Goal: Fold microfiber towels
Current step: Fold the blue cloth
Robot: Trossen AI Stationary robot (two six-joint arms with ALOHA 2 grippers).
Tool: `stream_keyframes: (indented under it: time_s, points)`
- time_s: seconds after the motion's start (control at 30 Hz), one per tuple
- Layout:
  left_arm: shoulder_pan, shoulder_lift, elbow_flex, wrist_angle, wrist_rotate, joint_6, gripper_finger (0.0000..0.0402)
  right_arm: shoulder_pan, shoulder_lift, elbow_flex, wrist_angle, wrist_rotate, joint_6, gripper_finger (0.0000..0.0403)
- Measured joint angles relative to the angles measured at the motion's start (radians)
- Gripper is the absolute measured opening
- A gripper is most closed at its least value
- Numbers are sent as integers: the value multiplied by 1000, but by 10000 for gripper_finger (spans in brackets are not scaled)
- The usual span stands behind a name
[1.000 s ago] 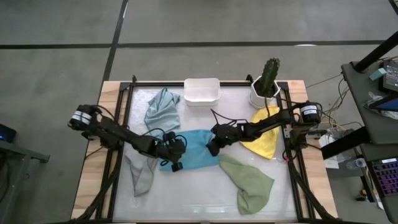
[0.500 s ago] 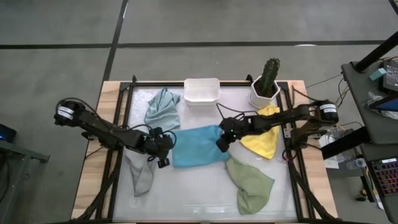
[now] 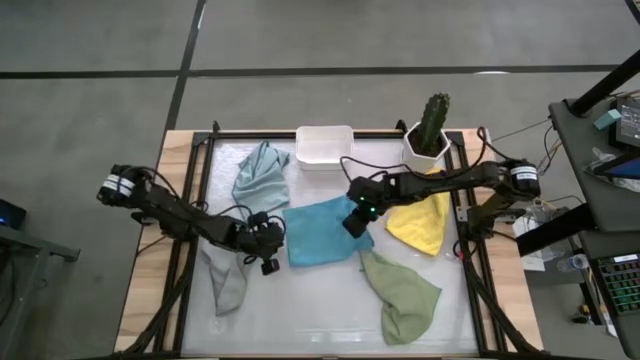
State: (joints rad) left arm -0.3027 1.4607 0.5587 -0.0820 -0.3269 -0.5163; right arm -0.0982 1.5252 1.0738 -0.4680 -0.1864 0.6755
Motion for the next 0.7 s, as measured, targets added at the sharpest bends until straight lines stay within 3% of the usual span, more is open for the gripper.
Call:
stream_keyframes:
  time_s: [0.23,0.7]
  points:
    - [0,65,2,77,-14,0,1,3,160,154,1,-48,-60,11]
    - [0,61,5,78,-5,-1,1,6,419,446,10,-85,-194,12]
